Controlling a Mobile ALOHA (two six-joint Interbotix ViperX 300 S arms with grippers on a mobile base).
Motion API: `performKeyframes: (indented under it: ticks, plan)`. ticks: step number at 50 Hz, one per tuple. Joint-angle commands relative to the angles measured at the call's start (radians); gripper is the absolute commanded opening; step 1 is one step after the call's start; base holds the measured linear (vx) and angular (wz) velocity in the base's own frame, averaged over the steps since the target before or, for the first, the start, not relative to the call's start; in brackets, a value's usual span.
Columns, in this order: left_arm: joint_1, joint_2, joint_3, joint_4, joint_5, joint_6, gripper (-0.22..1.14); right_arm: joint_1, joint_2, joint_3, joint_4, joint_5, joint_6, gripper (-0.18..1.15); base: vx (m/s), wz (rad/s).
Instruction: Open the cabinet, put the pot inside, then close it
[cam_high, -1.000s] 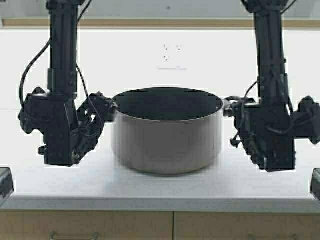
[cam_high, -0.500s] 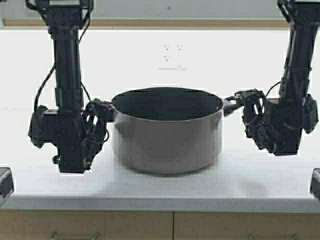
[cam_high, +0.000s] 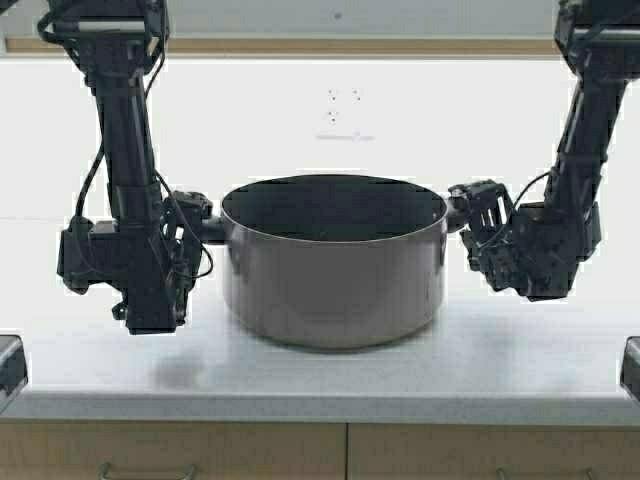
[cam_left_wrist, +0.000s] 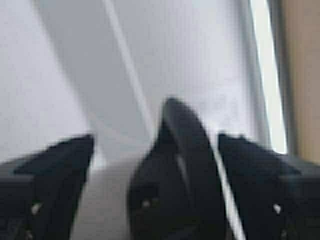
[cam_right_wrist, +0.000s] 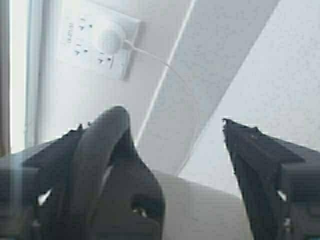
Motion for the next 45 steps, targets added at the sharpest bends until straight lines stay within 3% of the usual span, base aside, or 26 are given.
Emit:
performKeyframes:
  ticks: [1, 8, 13, 16, 23, 25, 27, 33, 45]
  plan:
    - [0.015, -0.021, -0.02, 0.009, 0.029, 0.002, 1.02, -0.002, -0.018, -0.025, -0.008, 0.002, 0.006, 1.03, 0.0, 0.0]
    - [0.015, -0.021, -0.015, 0.011, 0.043, 0.011, 1.0, -0.005, -0.017, -0.023, -0.015, 0.002, 0.014, 1.02, 0.0, 0.0]
    - [0.015, -0.02, -0.02, 0.028, 0.046, 0.015, 0.88, -0.006, -0.021, -0.021, -0.035, 0.003, 0.017, 0.91, 0.0, 0.0]
    - [0.017, -0.021, -0.025, 0.072, 0.049, 0.015, 0.7, -0.006, -0.028, -0.02, -0.048, 0.003, 0.018, 0.73, 0.0, 0.0]
    - [0.017, -0.032, -0.025, 0.115, 0.049, 0.031, -0.05, -0.006, -0.058, 0.021, -0.077, 0.002, 0.006, 0.01, 0.0, 0.0]
    - [0.017, -0.037, -0.023, 0.115, 0.049, 0.038, -0.17, -0.006, -0.064, 0.026, -0.086, 0.0, 0.015, -0.11, 0.0, 0.0]
    - [0.018, -0.043, -0.018, 0.114, 0.049, 0.046, -0.15, -0.005, -0.072, 0.037, -0.092, -0.006, 0.02, -0.1, -0.01, 0.02]
    - [0.018, -0.067, 0.021, 0.114, 0.049, 0.055, 0.09, -0.005, -0.1, 0.078, -0.098, -0.051, 0.023, 0.13, 0.0, 0.01]
    - [0.015, -0.172, 0.149, 0.115, -0.003, 0.057, 0.02, -0.003, -0.199, 0.199, -0.1, -0.161, 0.028, 0.08, 0.0, 0.0]
